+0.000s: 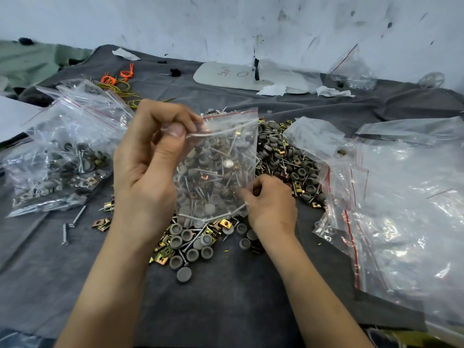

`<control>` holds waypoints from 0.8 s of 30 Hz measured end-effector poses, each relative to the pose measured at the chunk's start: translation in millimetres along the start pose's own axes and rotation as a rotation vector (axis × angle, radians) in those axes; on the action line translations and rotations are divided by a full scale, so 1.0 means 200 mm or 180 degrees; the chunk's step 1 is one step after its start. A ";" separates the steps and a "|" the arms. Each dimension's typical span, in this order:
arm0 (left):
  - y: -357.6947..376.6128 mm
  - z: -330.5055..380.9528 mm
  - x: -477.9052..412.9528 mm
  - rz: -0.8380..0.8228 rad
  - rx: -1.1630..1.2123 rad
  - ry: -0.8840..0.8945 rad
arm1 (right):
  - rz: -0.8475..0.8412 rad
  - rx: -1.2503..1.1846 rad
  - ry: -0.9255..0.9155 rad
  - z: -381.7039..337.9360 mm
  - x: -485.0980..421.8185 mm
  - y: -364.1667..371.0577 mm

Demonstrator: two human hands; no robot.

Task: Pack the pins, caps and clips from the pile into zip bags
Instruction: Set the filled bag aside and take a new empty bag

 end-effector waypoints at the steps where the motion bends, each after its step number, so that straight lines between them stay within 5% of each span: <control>1: 0.00 0.00 0.00 -0.0011 -0.0043 0.0008 | -0.0061 -0.0092 0.0111 0.01 0.00 0.01; 9: 0.00 0.00 0.00 0.0006 -0.0148 -0.0015 | 0.0580 0.0123 -0.0264 -0.03 0.00 -0.05; 24: 0.03 0.00 0.01 -0.0210 -0.0259 0.0082 | 0.0061 -0.0120 -0.0165 -0.03 -0.06 -0.02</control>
Point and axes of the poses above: each hand's wrist, its own x-axis away from the middle knuckle, its own y-axis out of the palm, z = x × y, the point moved 8 cm from there along -x, towards the middle knuckle, and after that the axes turned 5 degrees about y, right-handed, at the moved point
